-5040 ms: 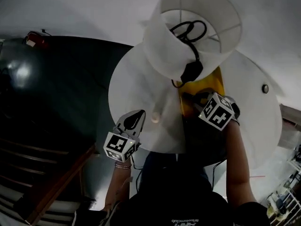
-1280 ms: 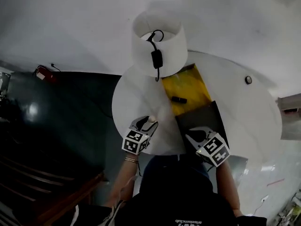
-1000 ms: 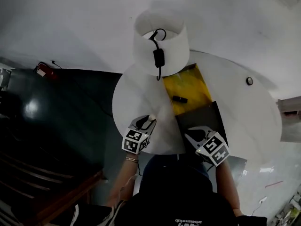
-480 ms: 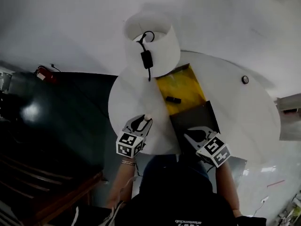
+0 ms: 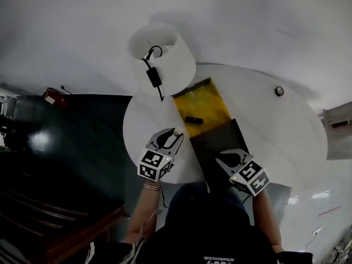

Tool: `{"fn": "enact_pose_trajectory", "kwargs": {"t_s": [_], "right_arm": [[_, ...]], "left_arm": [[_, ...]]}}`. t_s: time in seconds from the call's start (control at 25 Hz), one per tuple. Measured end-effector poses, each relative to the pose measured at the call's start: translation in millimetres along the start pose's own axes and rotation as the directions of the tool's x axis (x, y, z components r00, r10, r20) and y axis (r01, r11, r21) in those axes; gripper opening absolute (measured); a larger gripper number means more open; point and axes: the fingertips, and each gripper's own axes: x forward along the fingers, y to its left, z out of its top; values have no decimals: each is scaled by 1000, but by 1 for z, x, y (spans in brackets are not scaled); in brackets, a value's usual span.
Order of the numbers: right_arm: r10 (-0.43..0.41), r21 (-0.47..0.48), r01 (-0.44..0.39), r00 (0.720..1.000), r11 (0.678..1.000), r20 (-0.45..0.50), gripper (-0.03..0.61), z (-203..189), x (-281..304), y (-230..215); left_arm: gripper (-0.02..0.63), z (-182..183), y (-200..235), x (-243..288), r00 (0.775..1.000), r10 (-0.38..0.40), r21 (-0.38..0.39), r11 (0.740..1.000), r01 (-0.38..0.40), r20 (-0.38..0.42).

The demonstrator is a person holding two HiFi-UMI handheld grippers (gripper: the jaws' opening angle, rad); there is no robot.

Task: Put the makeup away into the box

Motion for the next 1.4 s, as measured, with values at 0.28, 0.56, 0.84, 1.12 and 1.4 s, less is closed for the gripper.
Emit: {"fn": "enact_pose_trajectory", "kwargs": {"t_s": [0.28,0.56,0.84,1.12,1.4], "right_arm": [[-29,32,28,999,999,20,40,-6,-15,-11],[-72,78,67,996,995,51,40,-11,-36,-28],[-129,135,117,988,984,84,40,-16,-54,-44],[-144,178,127,986,976,86,40,-25,-61,-49],[-140,225,118,987,967,85,40,-34,-58,-51]], "left_arm": [[144,32,-15,30,998,-57,84,995,57,7],[144,44,-27,62,993,-114,142,983,117,-30],[144,50,-34,85,987,-156,157,974,162,-51],[144,49,-38,111,979,-185,166,966,197,-88],[144,47,-47,139,966,-230,164,955,248,-120]]}}
